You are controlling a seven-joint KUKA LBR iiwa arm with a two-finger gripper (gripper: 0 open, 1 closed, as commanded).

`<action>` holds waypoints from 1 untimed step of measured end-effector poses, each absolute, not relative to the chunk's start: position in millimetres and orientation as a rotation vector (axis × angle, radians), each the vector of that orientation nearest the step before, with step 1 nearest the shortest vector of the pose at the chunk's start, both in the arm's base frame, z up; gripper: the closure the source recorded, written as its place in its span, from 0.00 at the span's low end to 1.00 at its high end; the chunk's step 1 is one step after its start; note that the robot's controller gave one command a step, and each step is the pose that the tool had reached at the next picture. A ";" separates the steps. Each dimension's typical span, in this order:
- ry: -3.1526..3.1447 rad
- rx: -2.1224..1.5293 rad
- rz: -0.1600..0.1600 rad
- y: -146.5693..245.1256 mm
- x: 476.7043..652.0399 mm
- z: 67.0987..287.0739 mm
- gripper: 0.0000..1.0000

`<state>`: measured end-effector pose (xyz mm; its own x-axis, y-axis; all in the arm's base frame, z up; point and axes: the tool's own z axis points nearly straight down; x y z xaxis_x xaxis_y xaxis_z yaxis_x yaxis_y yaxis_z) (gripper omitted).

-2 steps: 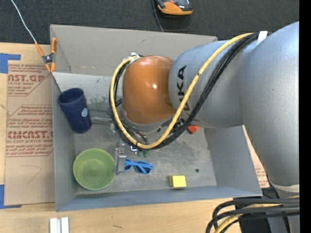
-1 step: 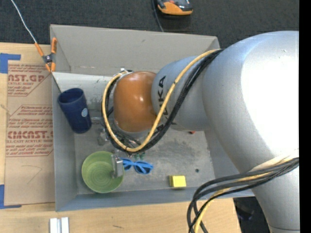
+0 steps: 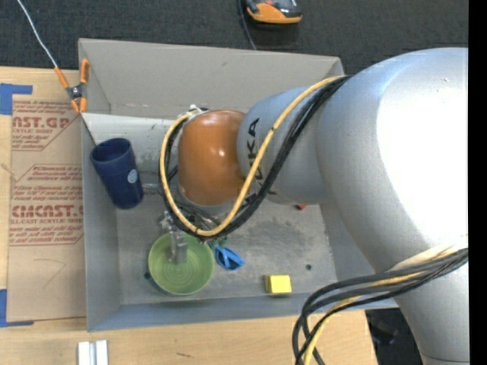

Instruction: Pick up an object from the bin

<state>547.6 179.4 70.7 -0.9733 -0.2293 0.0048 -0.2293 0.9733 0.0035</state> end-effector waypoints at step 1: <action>-3.131 0.303 -0.009 183.8 559.5 144.6 1.00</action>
Offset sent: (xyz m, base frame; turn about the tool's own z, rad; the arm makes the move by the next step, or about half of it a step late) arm 0.0101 0.0031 0.0697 0.0386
